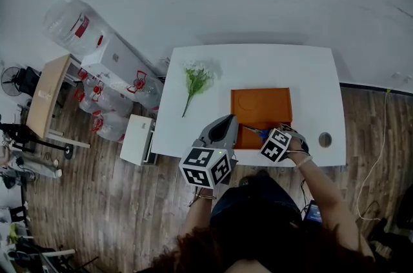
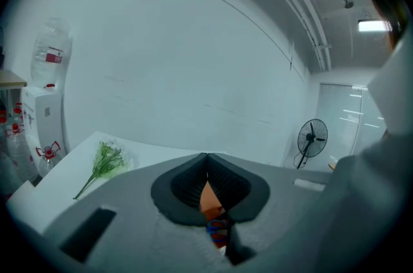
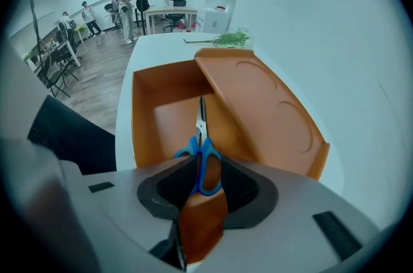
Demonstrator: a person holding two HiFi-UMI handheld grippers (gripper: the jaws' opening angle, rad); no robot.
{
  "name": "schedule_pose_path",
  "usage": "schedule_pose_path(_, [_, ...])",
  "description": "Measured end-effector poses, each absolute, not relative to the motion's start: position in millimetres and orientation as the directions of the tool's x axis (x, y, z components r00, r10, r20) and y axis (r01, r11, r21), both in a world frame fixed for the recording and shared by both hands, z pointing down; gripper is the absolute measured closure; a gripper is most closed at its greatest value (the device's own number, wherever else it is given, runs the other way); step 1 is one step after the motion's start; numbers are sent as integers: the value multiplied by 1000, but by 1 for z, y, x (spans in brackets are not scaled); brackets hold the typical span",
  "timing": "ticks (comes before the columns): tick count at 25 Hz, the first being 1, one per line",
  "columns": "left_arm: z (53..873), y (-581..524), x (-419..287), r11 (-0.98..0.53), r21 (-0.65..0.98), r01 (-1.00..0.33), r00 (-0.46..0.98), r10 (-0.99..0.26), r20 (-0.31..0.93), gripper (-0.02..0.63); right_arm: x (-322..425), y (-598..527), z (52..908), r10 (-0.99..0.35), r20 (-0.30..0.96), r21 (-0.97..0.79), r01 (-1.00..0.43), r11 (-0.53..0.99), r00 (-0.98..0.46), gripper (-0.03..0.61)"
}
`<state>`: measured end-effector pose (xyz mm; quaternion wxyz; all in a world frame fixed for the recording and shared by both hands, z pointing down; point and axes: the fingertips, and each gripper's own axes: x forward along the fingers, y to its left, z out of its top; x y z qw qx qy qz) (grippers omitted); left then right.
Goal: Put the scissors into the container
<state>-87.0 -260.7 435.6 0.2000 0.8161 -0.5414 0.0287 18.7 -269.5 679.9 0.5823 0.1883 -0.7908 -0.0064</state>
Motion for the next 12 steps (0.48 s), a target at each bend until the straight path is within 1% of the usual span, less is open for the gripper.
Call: schedule_pose_path(12, [437, -263, -92, -339, 277, -899, 412, -870, 272, 598, 12, -273, 643, -384, 855, 209, -447, 870, -348, 494])
